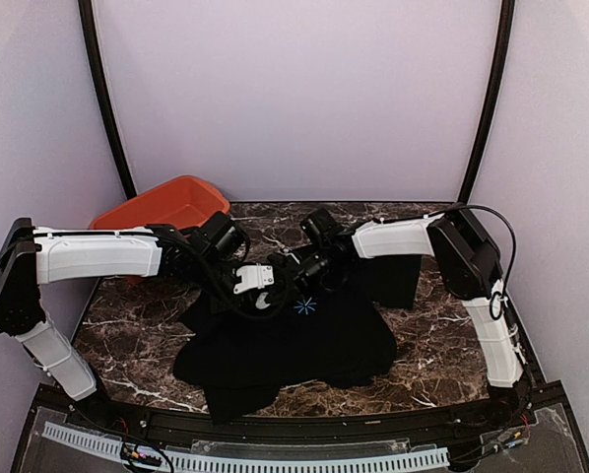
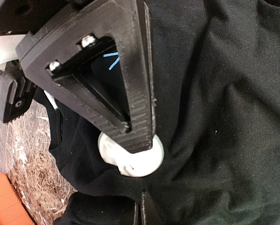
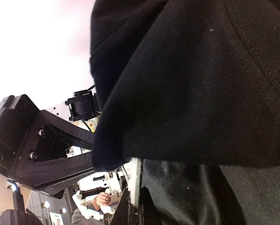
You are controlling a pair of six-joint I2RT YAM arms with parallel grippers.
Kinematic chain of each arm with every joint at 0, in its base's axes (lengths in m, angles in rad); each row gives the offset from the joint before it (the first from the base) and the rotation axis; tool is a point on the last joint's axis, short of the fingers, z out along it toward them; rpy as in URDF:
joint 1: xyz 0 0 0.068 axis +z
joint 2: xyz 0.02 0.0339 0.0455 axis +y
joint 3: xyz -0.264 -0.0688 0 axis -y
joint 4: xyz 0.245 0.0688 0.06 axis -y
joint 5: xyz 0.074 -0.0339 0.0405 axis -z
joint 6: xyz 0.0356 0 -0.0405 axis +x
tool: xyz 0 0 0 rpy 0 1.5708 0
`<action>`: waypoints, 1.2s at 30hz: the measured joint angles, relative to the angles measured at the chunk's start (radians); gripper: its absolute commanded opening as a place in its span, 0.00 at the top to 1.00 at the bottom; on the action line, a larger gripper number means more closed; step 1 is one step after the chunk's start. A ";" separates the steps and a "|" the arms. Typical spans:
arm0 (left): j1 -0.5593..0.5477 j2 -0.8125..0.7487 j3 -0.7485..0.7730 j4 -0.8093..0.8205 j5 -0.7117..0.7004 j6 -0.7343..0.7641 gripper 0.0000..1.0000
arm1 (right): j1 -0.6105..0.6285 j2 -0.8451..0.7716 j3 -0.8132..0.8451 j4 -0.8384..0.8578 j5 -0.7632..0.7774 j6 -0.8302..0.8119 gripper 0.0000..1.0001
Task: Pin the brooch onto the clothing
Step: Cross the brooch on the flattened clothing.
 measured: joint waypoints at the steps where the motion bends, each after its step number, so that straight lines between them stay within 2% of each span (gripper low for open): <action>1: 0.000 0.000 0.000 0.000 0.000 0.000 0.99 | 0.000 0.002 0.000 0.000 -0.001 0.000 1.00; 25: -0.006 -0.002 -0.002 0.006 0.003 0.000 0.99 | 0.020 0.025 0.041 -0.061 0.000 -0.028 1.00; 36: -0.006 -0.002 -0.005 0.006 0.006 0.000 0.99 | 0.026 0.035 0.067 -0.120 0.047 -0.077 1.00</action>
